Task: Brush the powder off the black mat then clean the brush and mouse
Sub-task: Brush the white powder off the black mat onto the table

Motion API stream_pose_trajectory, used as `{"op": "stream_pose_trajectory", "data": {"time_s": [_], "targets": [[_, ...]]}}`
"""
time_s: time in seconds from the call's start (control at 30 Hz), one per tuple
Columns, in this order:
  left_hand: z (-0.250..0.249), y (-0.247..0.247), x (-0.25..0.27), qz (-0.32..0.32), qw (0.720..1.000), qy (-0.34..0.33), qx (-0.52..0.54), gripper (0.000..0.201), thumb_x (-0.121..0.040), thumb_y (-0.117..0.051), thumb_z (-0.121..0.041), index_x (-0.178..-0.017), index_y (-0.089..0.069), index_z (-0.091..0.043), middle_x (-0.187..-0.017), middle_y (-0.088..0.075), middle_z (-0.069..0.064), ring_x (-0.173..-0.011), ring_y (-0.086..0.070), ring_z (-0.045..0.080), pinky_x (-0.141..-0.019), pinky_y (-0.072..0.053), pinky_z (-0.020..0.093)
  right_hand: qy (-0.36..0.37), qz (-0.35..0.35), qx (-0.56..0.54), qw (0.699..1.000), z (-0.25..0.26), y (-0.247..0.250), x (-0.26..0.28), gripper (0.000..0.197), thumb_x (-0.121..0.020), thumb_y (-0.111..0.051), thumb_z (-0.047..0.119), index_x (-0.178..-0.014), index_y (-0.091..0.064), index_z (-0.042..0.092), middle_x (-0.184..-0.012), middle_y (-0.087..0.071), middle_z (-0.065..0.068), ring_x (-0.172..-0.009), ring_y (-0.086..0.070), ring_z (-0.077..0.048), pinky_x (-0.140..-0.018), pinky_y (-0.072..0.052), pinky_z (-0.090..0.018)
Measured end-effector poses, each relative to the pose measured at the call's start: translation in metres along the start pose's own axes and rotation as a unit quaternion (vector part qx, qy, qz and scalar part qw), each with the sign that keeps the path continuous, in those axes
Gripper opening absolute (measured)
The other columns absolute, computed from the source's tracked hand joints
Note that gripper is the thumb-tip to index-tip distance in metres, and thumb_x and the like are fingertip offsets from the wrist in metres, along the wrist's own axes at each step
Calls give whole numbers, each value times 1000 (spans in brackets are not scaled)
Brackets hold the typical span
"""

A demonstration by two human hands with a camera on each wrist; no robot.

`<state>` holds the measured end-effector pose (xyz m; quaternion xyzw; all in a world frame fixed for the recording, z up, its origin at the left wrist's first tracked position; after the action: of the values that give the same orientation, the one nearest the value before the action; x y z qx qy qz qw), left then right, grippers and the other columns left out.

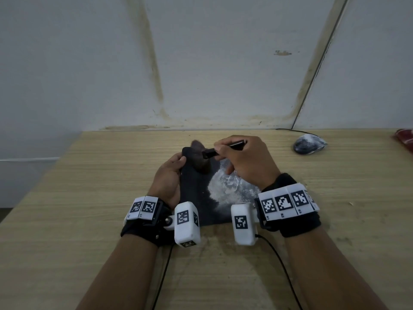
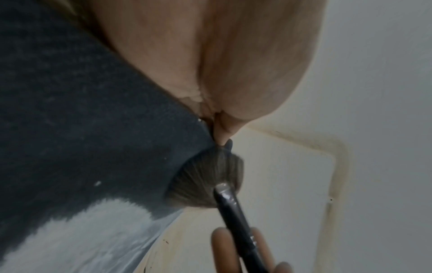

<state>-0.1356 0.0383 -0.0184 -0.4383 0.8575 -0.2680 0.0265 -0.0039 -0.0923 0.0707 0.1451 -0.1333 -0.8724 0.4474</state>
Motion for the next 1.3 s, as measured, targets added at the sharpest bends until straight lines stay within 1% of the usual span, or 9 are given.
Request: {"op": "stream_pose_trajectory", "data": {"time_s": [0.1, 0.17, 0.37, 0.57, 0.67, 0.8, 0.97, 1.13, 1.3], "targets": [[-1, -2, 2, 10, 1000, 1, -5, 27, -103, -39, -11, -112, -64, -6, -97, -73, 15, -86, -70, 27, -85, -56, 42, -5, -89, -10, 996, -3, 15, -3, 14, -91, -69, 22, -81, -74, 15, -68, -75, -1, -47, -62, -6, -53, -50, -21], [-2, -1, 3, 10, 1000, -4, -4, 26, -103, -40, -11, -111, -65, -6, -97, -72, 14, -86, -69, 28, -86, -54, 43, 9, -129, -52, 990, 1, 19, -4, 16, -91, -68, 22, -78, -73, 14, -66, -74, -3, -47, -62, -9, -52, -50, -23], [-2, 2, -1, -2, 1000, -11, -1, 25, -101, -42, -10, -109, -66, -7, -97, -72, 16, -86, -68, 29, -80, -57, 39, 25, -33, -14, 999, 3, 0, -3, 12, -96, -65, 26, -100, -75, 22, -81, -77, 2, -47, -63, -12, -44, -44, -13], [-5, -1, 1, 7, 1000, -19, -12, 25, -102, -42, -10, -110, -65, -7, -98, -74, 15, -85, -71, 27, -86, -56, 42, 14, -105, 17, 994, -1, 17, -7, 14, -93, -66, 26, -83, -75, 21, -66, -75, 1, -50, -65, -3, -57, -54, -24], [-5, 2, 2, 4, 1000, -17, -11, 26, -103, -41, -10, -113, -64, -6, -100, -73, 15, -87, -70, 27, -89, -54, 43, 23, -142, -35, 989, 2, 20, -7, 12, -93, -68, 24, -85, -75, 19, -68, -75, 0, -46, -64, -5, -48, -50, -19], [-5, 6, 2, -5, 1000, -15, -14, 27, -103, -41, -11, -117, -63, -7, -102, -73, 16, -89, -69, 28, -86, -55, 42, 3, -97, 4, 995, -2, 12, -8, 10, -90, -70, 23, -85, -77, 18, -73, -76, 1, -51, -69, -17, -49, -55, -26], [-7, 8, 1, -5, 1000, -16, -14, 27, -103, -41, -11, -117, -65, -7, -102, -74, 14, -90, -70, 27, -82, -58, 40, -51, -80, 34, 995, -8, 22, -14, 15, -86, -70, 17, -76, -73, 7, -59, -72, -6, -49, -67, -20, -57, -60, -34], [-9, 10, 1, -9, 1000, -19, -13, 27, -103, -42, -12, -116, -65, -8, -106, -73, 15, -94, -69, 28, -89, -56, 43, -11, -139, -22, 990, -1, 26, -15, 12, -91, -70, 25, -85, -76, 16, -66, -75, -1, -40, -62, -13, -41, -45, -18], [-8, 9, 0, -9, 1000, -16, -8, 29, -102, -42, -11, -120, -63, -5, -110, -71, 19, -97, -68, 31, -94, -52, 47, -29, -56, 65, 996, -5, 13, -14, 16, -91, -69, 26, -80, -76, 17, -65, -75, -1, -50, -68, -18, -52, -55, -22]]}}
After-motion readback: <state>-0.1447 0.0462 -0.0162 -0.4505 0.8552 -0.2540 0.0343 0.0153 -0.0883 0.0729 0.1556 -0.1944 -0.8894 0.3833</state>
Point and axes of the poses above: each hand's wrist, its own x-axis away from the middle knuckle, its own y-axis out of the back of the hand, z = x × y, the point moved 3 cm from there along -x, towards the middle knuckle
